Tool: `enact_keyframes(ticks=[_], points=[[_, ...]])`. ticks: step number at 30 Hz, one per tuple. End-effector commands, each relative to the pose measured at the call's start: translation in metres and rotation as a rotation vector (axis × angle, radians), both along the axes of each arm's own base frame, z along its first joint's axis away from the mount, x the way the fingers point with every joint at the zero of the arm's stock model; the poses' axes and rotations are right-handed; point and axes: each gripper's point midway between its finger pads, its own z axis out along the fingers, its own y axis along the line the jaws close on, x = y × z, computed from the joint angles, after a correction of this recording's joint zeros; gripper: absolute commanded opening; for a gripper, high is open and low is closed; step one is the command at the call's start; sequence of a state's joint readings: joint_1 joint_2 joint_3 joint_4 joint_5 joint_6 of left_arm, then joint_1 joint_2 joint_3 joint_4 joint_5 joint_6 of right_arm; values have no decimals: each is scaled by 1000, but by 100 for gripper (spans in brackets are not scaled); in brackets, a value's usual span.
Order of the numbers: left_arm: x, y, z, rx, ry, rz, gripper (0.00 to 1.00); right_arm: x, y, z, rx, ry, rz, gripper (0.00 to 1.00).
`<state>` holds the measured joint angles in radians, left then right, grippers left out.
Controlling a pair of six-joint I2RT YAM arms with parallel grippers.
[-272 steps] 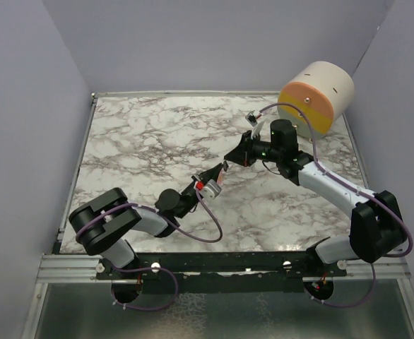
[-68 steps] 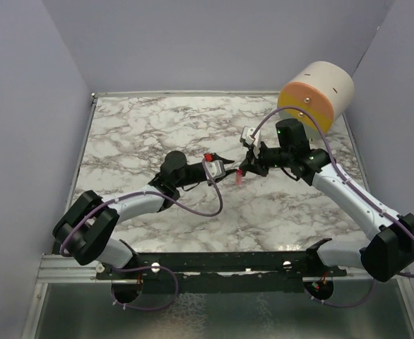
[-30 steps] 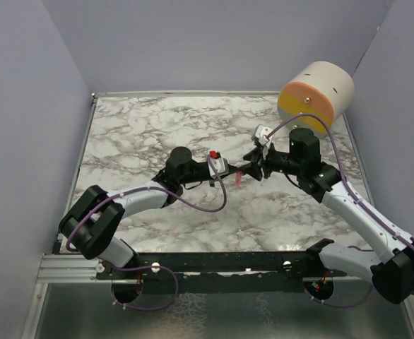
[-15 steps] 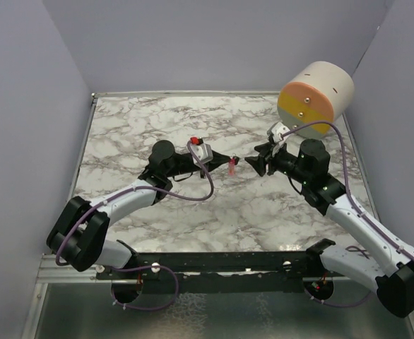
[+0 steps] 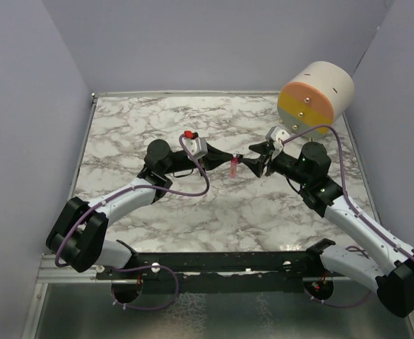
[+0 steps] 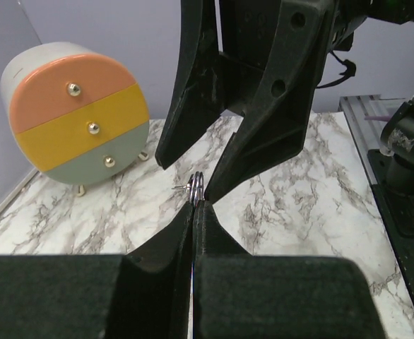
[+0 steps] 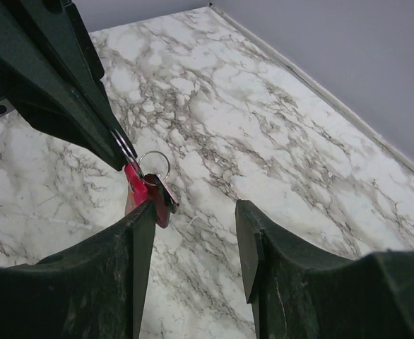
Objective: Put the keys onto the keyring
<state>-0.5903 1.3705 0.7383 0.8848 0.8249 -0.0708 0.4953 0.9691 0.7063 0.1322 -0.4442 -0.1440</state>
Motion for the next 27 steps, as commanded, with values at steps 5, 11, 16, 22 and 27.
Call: enact_keyframes(ticks=[5, 11, 16, 22, 27], points=[[-8, -2, 18, -48, -18, -59, 0, -5, 12, 8, 23, -63, 91, 50], [-7, -5, 15, -50, 4, -66, 0, -7, 17, 8, 26, -79, 127, 46], [-4, -6, 18, -76, 22, -63, 0, -6, 24, 2, 18, -58, 166, 8], [3, -5, 28, -152, 59, -27, 0, -10, 25, -3, 17, -55, 184, 2], [8, 1, 38, -278, 103, -2, 0, -11, 28, -8, 19, -44, 209, 1]])
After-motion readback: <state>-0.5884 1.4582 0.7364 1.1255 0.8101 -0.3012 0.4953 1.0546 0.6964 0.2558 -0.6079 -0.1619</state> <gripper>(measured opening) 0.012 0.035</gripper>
